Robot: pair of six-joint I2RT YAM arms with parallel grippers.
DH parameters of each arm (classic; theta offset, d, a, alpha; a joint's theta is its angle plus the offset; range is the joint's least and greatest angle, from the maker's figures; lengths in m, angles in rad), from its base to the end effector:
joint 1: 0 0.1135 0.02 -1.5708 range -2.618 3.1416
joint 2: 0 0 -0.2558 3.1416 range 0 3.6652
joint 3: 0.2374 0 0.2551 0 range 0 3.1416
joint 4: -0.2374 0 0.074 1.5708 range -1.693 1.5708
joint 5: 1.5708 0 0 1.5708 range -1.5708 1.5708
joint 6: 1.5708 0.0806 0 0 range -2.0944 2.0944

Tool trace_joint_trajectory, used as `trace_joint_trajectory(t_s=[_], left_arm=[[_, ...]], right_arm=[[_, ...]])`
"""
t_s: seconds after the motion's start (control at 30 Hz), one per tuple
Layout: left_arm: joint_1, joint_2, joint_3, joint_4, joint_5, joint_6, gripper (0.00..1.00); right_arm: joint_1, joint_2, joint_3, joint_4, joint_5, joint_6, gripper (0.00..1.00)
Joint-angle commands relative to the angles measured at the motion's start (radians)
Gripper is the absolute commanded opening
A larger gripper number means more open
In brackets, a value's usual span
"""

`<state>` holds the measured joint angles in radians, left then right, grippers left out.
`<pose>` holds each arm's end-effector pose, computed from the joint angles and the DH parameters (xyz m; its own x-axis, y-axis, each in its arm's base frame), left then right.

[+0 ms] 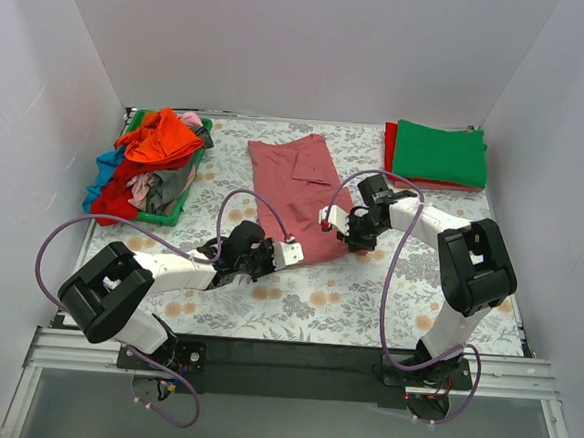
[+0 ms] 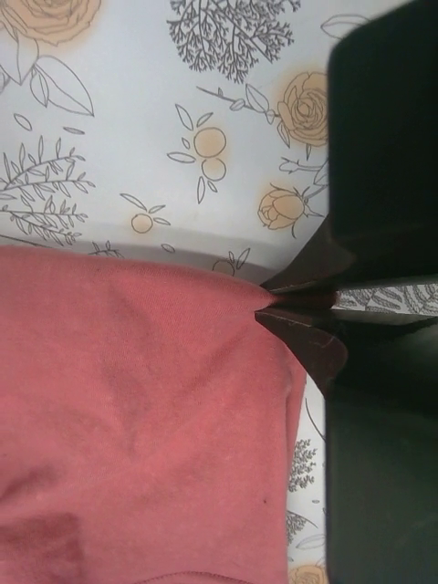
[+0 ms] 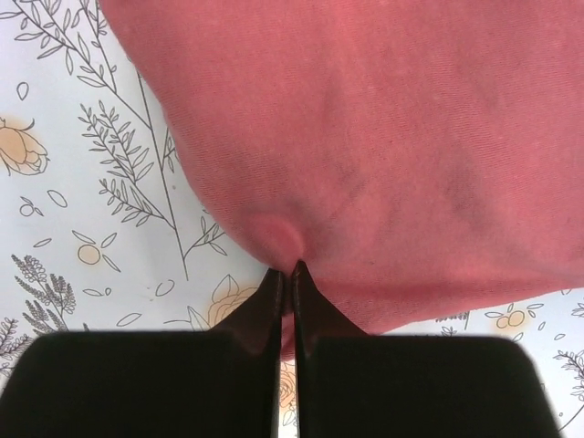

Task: Fold and stack the t-shirts
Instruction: Fold the tshirt

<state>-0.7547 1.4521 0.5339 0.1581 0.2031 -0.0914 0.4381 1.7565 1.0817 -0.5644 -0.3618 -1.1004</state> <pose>0.2065 -0.2165 0.1016 -0.5708 0.4141 -0.7091 0.7284 0.6539 -0.2045 0.3021 0.1730 0.1156 0.0586 -0.8932 -0.4459 -0.9904 0.0042 -0.1385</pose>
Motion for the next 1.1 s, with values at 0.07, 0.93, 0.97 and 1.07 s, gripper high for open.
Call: trace_joint_trajectory(t_s=[0.07,0.93,0.97,1.07], left_arm=[[-0.006,-0.062,-0.011,-0.092,0.13,-0.039,0.04],[0.076,-0.288,0.086,-0.22,0.232,0.007,0.0],[0.103,-0.265,0.092,-0.178,0.24,0.005,0.0],[0.198,-0.15,0.142,-0.014,0.265,0.004,0.0]], right_arm=[[0.014,-0.032,-0.06,-0.165,-0.072,-0.016,0.01],[0.005,-0.186,0.243,-0.444,-0.046,0.068,0.01],[-0.001,-0.155,0.338,-0.437,-0.04,0.077,0.01],[-0.028,-0.012,0.489,-0.431,-0.031,0.109,0.01]])
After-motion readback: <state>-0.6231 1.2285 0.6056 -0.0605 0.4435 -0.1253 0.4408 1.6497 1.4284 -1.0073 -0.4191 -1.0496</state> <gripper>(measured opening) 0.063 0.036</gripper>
